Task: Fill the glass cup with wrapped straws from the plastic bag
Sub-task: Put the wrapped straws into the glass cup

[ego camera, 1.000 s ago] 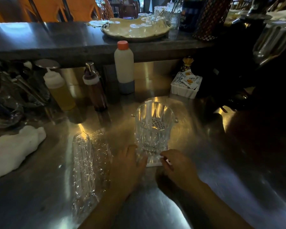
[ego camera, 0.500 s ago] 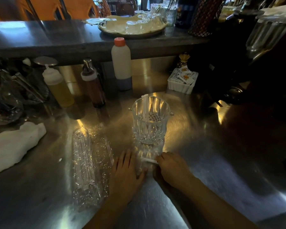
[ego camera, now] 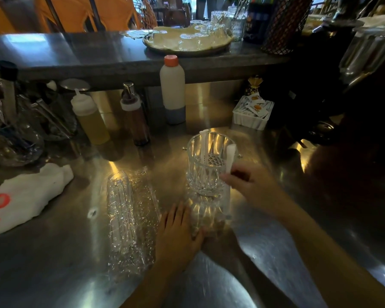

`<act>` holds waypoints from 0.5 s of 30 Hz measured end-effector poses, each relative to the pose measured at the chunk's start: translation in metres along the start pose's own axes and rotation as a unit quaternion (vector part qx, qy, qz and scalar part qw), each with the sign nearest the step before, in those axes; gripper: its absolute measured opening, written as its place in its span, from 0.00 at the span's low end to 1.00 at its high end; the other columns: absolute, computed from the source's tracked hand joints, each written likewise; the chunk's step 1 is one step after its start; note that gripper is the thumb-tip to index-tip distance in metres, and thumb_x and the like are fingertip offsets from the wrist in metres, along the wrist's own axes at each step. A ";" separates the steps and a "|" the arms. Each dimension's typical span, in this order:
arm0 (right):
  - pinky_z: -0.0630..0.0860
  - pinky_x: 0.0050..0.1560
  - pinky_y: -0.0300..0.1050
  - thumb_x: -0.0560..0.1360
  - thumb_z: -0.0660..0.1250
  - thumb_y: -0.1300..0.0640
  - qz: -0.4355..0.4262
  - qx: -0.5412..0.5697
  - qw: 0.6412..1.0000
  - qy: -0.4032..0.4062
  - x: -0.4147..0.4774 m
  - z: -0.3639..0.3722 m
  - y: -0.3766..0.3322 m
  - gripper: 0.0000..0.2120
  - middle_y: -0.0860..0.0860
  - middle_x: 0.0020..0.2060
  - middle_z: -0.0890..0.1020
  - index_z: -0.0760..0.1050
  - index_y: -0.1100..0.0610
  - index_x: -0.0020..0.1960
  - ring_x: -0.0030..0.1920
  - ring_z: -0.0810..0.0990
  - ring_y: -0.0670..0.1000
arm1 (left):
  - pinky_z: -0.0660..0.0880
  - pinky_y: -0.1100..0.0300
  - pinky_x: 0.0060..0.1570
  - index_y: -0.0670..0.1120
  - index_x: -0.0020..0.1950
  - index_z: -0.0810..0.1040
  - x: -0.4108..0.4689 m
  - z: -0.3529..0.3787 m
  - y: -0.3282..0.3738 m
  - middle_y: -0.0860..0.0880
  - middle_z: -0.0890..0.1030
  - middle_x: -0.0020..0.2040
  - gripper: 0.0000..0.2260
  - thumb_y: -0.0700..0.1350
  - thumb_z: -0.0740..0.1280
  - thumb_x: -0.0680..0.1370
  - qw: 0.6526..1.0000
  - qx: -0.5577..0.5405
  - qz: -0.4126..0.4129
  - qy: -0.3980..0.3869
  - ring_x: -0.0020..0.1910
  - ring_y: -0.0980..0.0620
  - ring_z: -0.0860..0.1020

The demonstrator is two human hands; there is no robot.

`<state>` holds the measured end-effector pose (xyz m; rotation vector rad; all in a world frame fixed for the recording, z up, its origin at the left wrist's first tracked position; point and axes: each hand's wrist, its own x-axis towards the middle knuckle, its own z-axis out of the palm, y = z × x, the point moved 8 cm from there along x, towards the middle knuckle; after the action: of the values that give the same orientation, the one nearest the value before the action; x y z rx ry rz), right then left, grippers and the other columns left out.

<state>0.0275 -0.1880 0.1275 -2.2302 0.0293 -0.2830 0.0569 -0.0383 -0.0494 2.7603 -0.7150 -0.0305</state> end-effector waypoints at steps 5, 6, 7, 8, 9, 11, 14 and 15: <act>0.72 0.32 0.31 0.74 0.62 0.53 -0.038 0.034 0.992 0.115 0.019 -0.037 -0.027 0.03 0.48 0.34 0.77 0.73 0.49 0.41 0.32 0.76 0.39 | 0.50 0.51 0.72 0.47 0.73 0.59 0.000 0.005 -0.003 0.46 0.64 0.74 0.35 0.67 0.46 0.73 1.000 -0.005 0.001 0.002 0.74 0.46 0.60; 0.74 0.32 0.31 0.75 0.62 0.54 -0.041 0.041 0.989 0.136 0.024 -0.041 -0.028 0.05 0.47 0.35 0.77 0.71 0.46 0.41 0.33 0.76 0.39 | 0.48 0.52 0.72 0.47 0.74 0.58 0.000 0.006 -0.004 0.47 0.63 0.75 0.35 0.67 0.45 0.73 1.000 -0.005 0.001 0.000 0.74 0.47 0.59; 0.74 0.33 0.32 0.76 0.62 0.55 -0.045 0.046 0.985 0.159 0.028 -0.045 -0.028 0.07 0.46 0.34 0.77 0.70 0.44 0.41 0.33 0.77 0.40 | 0.47 0.53 0.72 0.48 0.74 0.57 0.000 0.007 -0.004 0.47 0.63 0.75 0.35 0.68 0.44 0.73 1.000 -0.006 0.001 -0.001 0.74 0.47 0.58; 0.74 0.33 0.34 0.77 0.62 0.56 -0.051 0.045 0.982 0.179 0.033 -0.047 -0.028 0.08 0.46 0.34 0.76 0.70 0.45 0.42 0.33 0.77 0.41 | 0.46 0.53 0.71 0.48 0.74 0.57 0.000 0.008 -0.004 0.47 0.62 0.75 0.36 0.68 0.43 0.73 1.000 -0.008 0.002 -0.001 0.74 0.47 0.58; 0.74 0.33 0.37 0.77 0.61 0.57 -0.057 0.035 0.979 0.193 0.037 -0.047 -0.026 0.06 0.45 0.34 0.76 0.70 0.47 0.43 0.33 0.76 0.43 | 0.46 0.53 0.71 0.48 0.74 0.57 0.000 0.008 -0.003 0.48 0.62 0.75 0.36 0.69 0.42 0.73 1.000 -0.012 0.004 0.000 0.74 0.47 0.58; 0.74 0.33 0.41 0.78 0.60 0.57 -0.063 -0.009 0.977 0.203 0.045 -0.042 -0.021 0.03 0.46 0.33 0.75 0.71 0.53 0.46 0.33 0.75 0.45 | 0.47 0.52 0.71 0.48 0.74 0.58 0.000 0.007 -0.003 0.47 0.63 0.75 0.38 0.70 0.39 0.72 1.000 -0.024 0.003 0.002 0.74 0.47 0.58; 0.78 0.39 0.51 0.77 0.60 0.56 -0.013 -0.123 0.981 0.152 0.059 -0.025 0.001 0.08 0.55 0.36 0.79 0.73 0.60 0.45 0.37 0.78 0.52 | 0.51 0.51 0.70 0.47 0.72 0.61 0.001 0.005 -0.002 0.46 0.66 0.73 0.37 0.69 0.42 0.73 1.000 -0.021 -0.001 0.004 0.73 0.46 0.62; 0.78 0.42 0.54 0.77 0.60 0.56 0.016 -0.159 0.980 0.115 0.063 -0.018 0.011 0.09 0.57 0.38 0.79 0.74 0.61 0.45 0.38 0.78 0.54 | 0.51 0.52 0.70 0.46 0.72 0.62 0.000 0.005 -0.002 0.46 0.67 0.73 0.35 0.68 0.44 0.74 1.000 -0.020 -0.002 0.006 0.72 0.45 0.63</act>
<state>0.0862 -0.2161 0.1418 -2.4989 0.2508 -0.5493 0.0574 -0.0384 -0.0545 2.7211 -0.6968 -0.0298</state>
